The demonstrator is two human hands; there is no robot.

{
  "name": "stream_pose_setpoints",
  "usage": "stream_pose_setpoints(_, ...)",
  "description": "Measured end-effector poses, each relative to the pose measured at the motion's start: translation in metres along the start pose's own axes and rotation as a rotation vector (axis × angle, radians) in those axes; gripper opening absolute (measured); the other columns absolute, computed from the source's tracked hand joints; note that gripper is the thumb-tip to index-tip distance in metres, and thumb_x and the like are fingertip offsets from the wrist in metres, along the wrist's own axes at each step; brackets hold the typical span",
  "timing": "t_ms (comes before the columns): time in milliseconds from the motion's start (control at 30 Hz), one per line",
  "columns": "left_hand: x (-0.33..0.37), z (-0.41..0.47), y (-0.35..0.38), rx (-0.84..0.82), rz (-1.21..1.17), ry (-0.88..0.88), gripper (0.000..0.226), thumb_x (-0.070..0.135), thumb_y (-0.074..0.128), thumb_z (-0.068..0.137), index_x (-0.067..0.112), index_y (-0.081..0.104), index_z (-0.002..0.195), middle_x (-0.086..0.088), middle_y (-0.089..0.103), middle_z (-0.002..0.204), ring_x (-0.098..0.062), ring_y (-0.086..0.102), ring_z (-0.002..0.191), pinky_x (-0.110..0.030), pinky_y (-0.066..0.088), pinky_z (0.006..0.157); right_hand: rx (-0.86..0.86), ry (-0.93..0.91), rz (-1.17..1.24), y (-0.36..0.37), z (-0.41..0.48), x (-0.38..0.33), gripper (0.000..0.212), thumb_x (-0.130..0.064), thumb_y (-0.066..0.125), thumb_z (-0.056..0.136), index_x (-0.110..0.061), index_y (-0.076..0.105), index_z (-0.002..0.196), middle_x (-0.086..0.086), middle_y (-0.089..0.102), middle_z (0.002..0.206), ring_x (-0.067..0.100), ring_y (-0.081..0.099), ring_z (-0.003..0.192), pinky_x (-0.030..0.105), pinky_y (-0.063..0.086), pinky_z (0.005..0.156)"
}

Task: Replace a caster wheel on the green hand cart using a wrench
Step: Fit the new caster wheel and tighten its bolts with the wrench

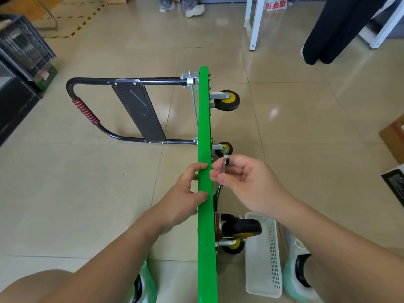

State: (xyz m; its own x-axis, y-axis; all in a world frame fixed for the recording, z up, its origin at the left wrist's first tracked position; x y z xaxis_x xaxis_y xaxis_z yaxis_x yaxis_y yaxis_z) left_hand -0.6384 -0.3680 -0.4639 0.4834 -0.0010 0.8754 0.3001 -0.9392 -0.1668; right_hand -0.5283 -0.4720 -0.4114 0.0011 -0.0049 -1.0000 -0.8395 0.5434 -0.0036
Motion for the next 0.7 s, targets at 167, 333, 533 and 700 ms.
stream_pose_setpoints(167, 0.001, 0.003, -0.001, -0.035, -0.010, -0.005, 0.069, 0.024, 0.062, 0.079, 0.066, 0.045, 0.131, 0.019, 0.049, 0.138, -0.034, 0.071, 0.109, -0.066, 0.056, 0.095, -0.020, -0.033, -0.034, 0.003, 0.000, 0.004, 0.035, -0.018, 0.071, 0.082, -0.051, 0.075, 0.093, -0.015, 0.077, 0.099, 0.009, 0.074, 0.099, 0.019, 0.056, 0.088)
stream_pose_setpoints(333, -0.004, 0.002, -0.001, -0.033, 0.006, -0.019, 0.074, 0.030, 0.063, 0.081, 0.072, 0.041, 0.138, 0.033, 0.055, 0.132, -0.030, 0.072, 0.109, -0.063, 0.056, 0.097, -0.009, -0.084, -0.083, 0.006, 0.000, 0.003, 0.029, -0.024, 0.073, 0.083, -0.050, 0.074, 0.096, -0.015, 0.077, 0.097, 0.009, 0.075, 0.096, 0.021, 0.057, 0.088)
stream_pose_setpoints(533, -0.009, -0.003, 0.001, 0.015, 0.019, -0.028, 0.071, 0.036, 0.056, 0.085, 0.082, 0.035, 0.135, -0.018, 0.072, 0.123, -0.050, 0.063, 0.115, -0.064, 0.053, 0.101, -0.004, -0.094, -0.068, 0.006, 0.002, 0.004, 0.036, -0.015, 0.071, 0.084, -0.049, 0.074, 0.094, -0.017, 0.077, 0.095, 0.008, 0.074, 0.096, 0.021, 0.057, 0.089)
stream_pose_setpoints(700, -0.010, -0.004, 0.005, 0.023, -0.020, 0.029, 0.072, 0.034, 0.052, 0.089, 0.075, 0.031, 0.144, 0.009, 0.070, 0.135, -0.036, 0.070, 0.111, -0.056, 0.055, 0.102, 0.019, -0.093, -0.043, 0.002, 0.001, 0.007, 0.036, -0.014, 0.074, 0.083, -0.048, 0.075, 0.094, -0.013, 0.077, 0.094, 0.012, 0.075, 0.095, 0.030, 0.058, 0.092)
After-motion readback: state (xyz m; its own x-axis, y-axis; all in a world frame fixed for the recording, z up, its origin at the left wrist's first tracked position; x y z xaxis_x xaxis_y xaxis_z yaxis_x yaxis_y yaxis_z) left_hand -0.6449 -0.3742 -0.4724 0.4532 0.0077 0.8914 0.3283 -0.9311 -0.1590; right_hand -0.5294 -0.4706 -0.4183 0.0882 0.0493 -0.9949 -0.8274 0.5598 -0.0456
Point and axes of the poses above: each hand's wrist, its own z-axis towards the middle knuckle, its own y-axis out of the palm, x = y × z, the point moved 7 cm from there along z, towards the middle knuckle
